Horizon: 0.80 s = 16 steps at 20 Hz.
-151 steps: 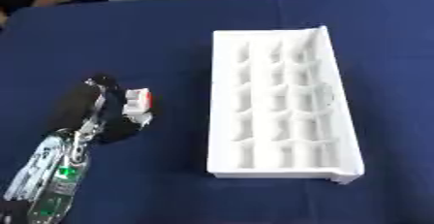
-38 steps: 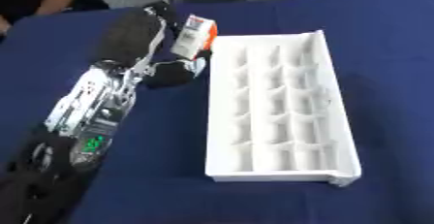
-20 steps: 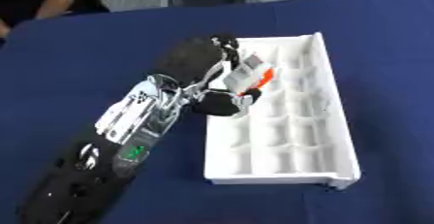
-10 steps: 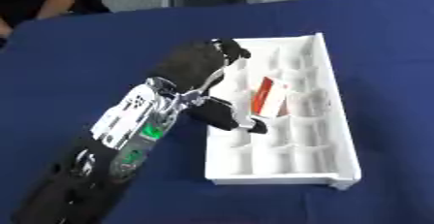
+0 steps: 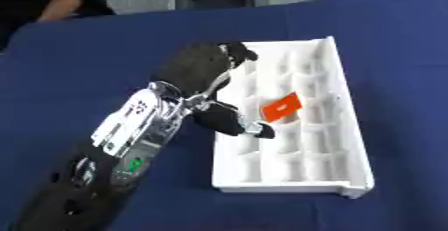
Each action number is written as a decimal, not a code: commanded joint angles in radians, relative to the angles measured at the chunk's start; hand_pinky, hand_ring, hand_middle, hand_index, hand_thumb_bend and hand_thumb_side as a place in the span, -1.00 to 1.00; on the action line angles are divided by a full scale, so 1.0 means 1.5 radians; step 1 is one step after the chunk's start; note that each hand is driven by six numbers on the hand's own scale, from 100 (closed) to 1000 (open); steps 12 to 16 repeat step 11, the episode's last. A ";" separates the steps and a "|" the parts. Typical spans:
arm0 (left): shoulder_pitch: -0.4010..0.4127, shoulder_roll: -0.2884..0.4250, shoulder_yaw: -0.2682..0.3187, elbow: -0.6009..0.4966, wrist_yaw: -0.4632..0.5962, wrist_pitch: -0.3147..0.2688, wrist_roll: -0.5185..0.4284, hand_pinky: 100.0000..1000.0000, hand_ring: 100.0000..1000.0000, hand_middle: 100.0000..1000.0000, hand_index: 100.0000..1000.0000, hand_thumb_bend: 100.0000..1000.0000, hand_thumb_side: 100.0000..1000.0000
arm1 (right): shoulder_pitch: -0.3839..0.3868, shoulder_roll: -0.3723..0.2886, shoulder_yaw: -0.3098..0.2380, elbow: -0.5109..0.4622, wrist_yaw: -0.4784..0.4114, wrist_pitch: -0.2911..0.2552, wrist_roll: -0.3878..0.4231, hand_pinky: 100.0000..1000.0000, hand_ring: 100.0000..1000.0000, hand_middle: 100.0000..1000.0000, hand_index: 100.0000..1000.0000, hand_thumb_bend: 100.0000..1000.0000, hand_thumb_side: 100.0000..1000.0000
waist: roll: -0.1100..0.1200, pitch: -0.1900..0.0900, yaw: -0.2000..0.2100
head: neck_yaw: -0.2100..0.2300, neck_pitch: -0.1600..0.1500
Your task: Pick up objects on the table and place them in the box.
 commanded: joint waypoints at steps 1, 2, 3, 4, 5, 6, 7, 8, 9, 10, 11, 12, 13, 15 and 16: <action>0.009 0.019 0.028 -0.036 0.015 0.016 0.019 0.65 0.58 0.65 0.82 0.96 0.30 | -0.004 -0.006 -0.004 -0.014 -0.001 -0.002 -0.001 0.13 0.26 0.34 0.58 -1.00 0.94 | -0.006 -0.011 0.002 | 0.002 -0.008; 0.019 0.023 0.040 -0.046 0.024 0.026 0.029 0.64 0.57 0.64 0.81 0.95 0.28 | -0.004 -0.006 -0.005 -0.014 0.000 -0.002 -0.002 0.13 0.26 0.34 0.58 -1.00 0.94 | -0.007 -0.011 0.004 | 0.000 -0.009; 0.031 0.028 0.053 -0.057 0.033 0.036 0.040 0.64 0.57 0.64 0.81 0.95 0.28 | -0.004 -0.006 -0.005 -0.014 0.000 -0.002 -0.002 0.13 0.26 0.34 0.58 -1.00 0.94 | -0.008 -0.011 0.006 | -0.001 -0.009; 0.045 0.031 0.068 -0.065 0.043 0.048 0.052 0.64 0.57 0.63 0.80 0.95 0.27 | -0.004 -0.005 -0.006 -0.014 0.000 -0.002 -0.003 0.13 0.26 0.34 0.58 -1.00 0.94 | -0.008 -0.011 0.008 | -0.002 -0.010; 0.059 0.035 0.083 -0.072 0.053 0.062 0.067 0.63 0.57 0.62 0.80 0.95 0.27 | -0.004 -0.005 -0.007 -0.014 0.000 -0.002 -0.004 0.13 0.26 0.34 0.58 -1.00 0.94 | -0.009 -0.011 0.010 | -0.004 -0.011; 0.072 0.038 0.097 -0.077 0.064 0.074 0.082 0.63 0.57 0.62 0.80 0.95 0.27 | -0.003 -0.004 -0.007 -0.014 0.000 -0.002 -0.004 0.13 0.26 0.34 0.58 -1.00 0.94 | -0.009 -0.011 0.011 | -0.004 -0.012; 0.086 0.040 0.111 -0.080 0.075 0.086 0.097 0.63 0.56 0.62 0.80 0.94 0.27 | -0.003 -0.004 -0.007 -0.014 0.001 -0.002 -0.004 0.13 0.26 0.34 0.58 -1.00 0.94 | -0.010 -0.010 0.012 | -0.007 -0.013; 0.102 0.041 0.126 -0.084 0.091 0.098 0.116 0.63 0.56 0.61 0.79 0.94 0.28 | -0.003 -0.004 -0.008 -0.014 0.001 -0.001 -0.005 0.13 0.26 0.34 0.58 -1.00 0.94 | -0.011 -0.010 0.014 | -0.008 -0.014; 0.117 0.041 0.141 -0.089 0.112 0.105 0.137 0.61 0.58 0.61 0.79 0.94 0.27 | -0.003 -0.004 -0.009 -0.014 0.001 -0.001 -0.006 0.13 0.26 0.34 0.58 -1.00 0.94 | -0.011 -0.010 0.015 | -0.009 -0.014; 0.132 0.040 0.153 -0.094 0.139 0.107 0.159 0.56 0.59 0.61 0.78 0.97 0.28 | -0.003 -0.003 -0.009 -0.014 0.001 -0.001 -0.006 0.13 0.26 0.34 0.58 -1.00 0.94 | -0.012 -0.009 0.016 | -0.009 -0.015; 0.144 0.039 0.162 -0.097 0.172 0.103 0.180 0.56 0.59 0.61 0.78 0.97 0.28 | -0.003 -0.003 -0.010 -0.014 0.001 -0.001 -0.006 0.13 0.26 0.34 0.58 -1.00 0.94 | -0.012 -0.009 0.017 | -0.010 -0.016; 0.144 0.039 0.162 -0.097 0.172 0.103 0.180 0.56 0.59 0.61 0.78 0.97 0.28 | -0.003 -0.003 -0.010 -0.014 0.001 -0.001 -0.006 0.13 0.26 0.34 0.58 -1.00 0.94 | -0.012 -0.009 0.017 | -0.010 -0.016; 0.144 0.039 0.162 -0.097 0.172 0.103 0.180 0.56 0.59 0.61 0.78 0.97 0.28 | -0.003 -0.003 -0.010 -0.014 0.001 -0.001 -0.006 0.13 0.26 0.34 0.58 -1.00 0.94 | -0.012 -0.009 0.017 | -0.010 -0.016; 0.144 0.039 0.162 -0.097 0.172 0.103 0.180 0.56 0.59 0.61 0.78 0.97 0.28 | -0.003 -0.003 -0.010 -0.014 0.001 -0.001 -0.006 0.13 0.26 0.34 0.58 -1.00 0.94 | -0.012 -0.009 0.017 | -0.010 -0.016; 0.144 0.039 0.162 -0.097 0.172 0.103 0.180 0.56 0.59 0.61 0.78 0.97 0.28 | -0.003 -0.003 -0.010 -0.014 0.001 -0.001 -0.006 0.13 0.26 0.34 0.58 -1.00 0.94 | -0.012 -0.009 0.017 | -0.010 -0.016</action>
